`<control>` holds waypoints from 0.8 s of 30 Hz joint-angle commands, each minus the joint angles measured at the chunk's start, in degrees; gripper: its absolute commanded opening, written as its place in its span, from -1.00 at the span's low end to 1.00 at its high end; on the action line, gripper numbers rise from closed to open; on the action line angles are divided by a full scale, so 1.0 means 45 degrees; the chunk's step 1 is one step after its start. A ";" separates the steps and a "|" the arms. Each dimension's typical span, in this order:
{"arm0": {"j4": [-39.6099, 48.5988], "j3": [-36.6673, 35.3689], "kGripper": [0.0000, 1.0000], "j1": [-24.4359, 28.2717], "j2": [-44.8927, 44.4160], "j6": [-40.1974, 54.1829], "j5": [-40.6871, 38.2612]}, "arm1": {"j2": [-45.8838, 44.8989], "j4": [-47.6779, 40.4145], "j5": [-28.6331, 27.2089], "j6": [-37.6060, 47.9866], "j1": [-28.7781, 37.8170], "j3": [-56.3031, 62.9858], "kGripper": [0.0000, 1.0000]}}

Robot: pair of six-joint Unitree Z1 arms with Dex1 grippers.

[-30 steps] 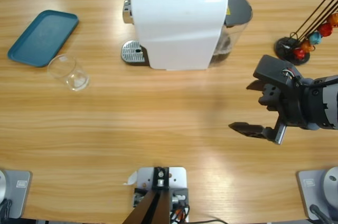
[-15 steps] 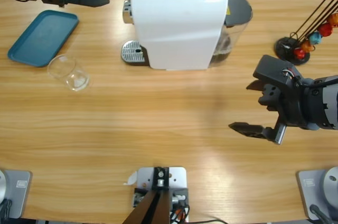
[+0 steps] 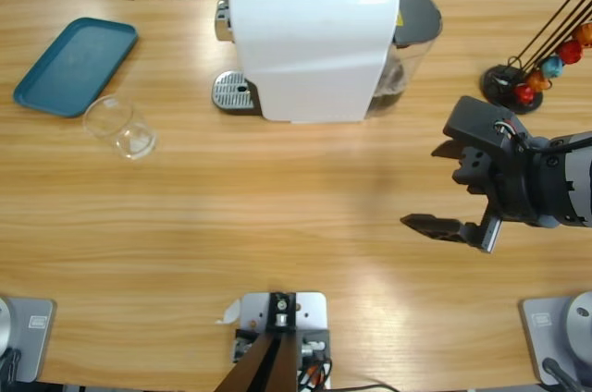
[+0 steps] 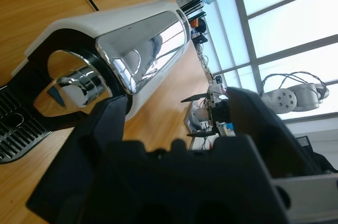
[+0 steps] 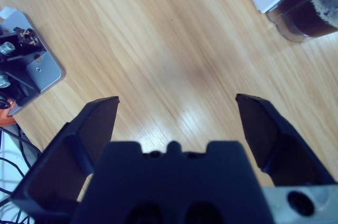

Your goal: Pour coffee

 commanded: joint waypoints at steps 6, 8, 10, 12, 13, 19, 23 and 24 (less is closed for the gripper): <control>-0.0350 0.0025 0.61 -0.0154 0.0770 -0.0166 -0.0239 | 0.0469 0.0082 0.0068 0.0102 0.0115 0.0055 0.96; -0.0361 -0.0011 0.61 -0.0154 0.0774 -0.0166 -0.0239 | 0.0469 0.0082 0.0068 0.0102 0.0115 0.0055 0.96; -0.0412 -0.0038 0.61 -0.0158 0.0836 -0.0166 -0.0227 | 0.0469 0.0082 0.0068 0.0102 0.0115 0.0055 0.96; -0.0490 -0.0038 0.61 -0.0158 0.0887 -0.0166 -0.0227 | 0.0469 0.0082 0.0068 0.0102 0.0115 0.0055 0.96; -0.0525 -0.0038 0.61 -0.0161 0.0899 -0.0166 -0.0219 | 0.0465 0.0082 0.0068 0.0102 0.0115 0.0055 0.96; -0.0627 -0.0046 0.61 -0.0072 0.1153 -0.0166 -0.0219 | 0.0469 0.0082 0.0068 0.0102 0.0115 0.0051 0.96; -0.0670 -0.0038 0.61 -0.0060 0.0989 -0.0166 -0.0219 | 0.0554 0.0101 0.0068 0.0102 0.0115 0.0012 0.96; -0.0670 -0.0026 0.61 -0.0033 0.0934 -0.0166 -0.0219 | 0.0578 0.0117 0.0068 0.0102 0.0115 -0.0004 0.96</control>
